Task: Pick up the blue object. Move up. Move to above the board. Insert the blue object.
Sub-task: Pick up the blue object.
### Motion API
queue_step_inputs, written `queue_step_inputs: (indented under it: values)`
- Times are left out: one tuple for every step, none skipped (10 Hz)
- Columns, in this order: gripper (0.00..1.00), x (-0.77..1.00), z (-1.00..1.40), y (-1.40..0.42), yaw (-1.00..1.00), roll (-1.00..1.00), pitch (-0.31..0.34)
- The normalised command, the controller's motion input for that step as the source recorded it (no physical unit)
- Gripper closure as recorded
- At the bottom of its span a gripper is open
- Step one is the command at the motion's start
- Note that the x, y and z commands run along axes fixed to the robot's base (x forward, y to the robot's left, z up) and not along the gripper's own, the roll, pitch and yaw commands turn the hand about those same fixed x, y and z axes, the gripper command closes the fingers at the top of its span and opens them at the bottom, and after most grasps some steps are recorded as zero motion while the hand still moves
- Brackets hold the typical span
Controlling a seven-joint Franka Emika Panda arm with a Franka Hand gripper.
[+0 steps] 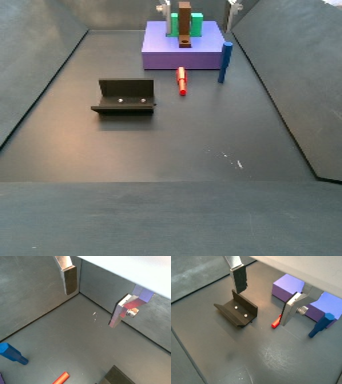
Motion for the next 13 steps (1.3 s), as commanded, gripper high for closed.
queue_step_inputs:
  values:
    - [0.00, 0.00, -0.01, 0.00, 0.00, -0.01, 0.000]
    - [0.00, 0.00, -0.03, 0.00, 0.00, -0.02, -0.003]
    - [0.00, 0.00, -0.06, 0.00, 0.00, -0.03, -0.003]
    - [0.00, 0.00, -0.07, 0.00, 0.00, -0.03, -0.004]
    - [0.00, 0.00, -0.07, 0.00, 0.00, -0.03, -0.006]
    - [0.00, 0.00, -0.07, 0.00, 0.00, -0.04, -0.003]
    - [0.00, 0.00, -0.07, 0.00, 0.00, -0.04, -0.003]
    - [0.00, 0.00, -0.08, 0.00, 0.00, -0.06, 0.000]
    - [0.00, 0.00, -0.09, 0.00, 0.00, -0.06, -0.003]
    - [0.00, 0.00, -0.09, 0.00, 0.00, -0.05, -0.004]
    - [0.00, 0.00, -0.07, 0.00, 0.00, -0.02, 0.000]
    - [0.00, 0.00, -0.08, 0.00, 0.00, 0.00, 0.000]
    - [0.00, 0.00, -0.09, 0.00, 0.00, 0.00, 0.000]
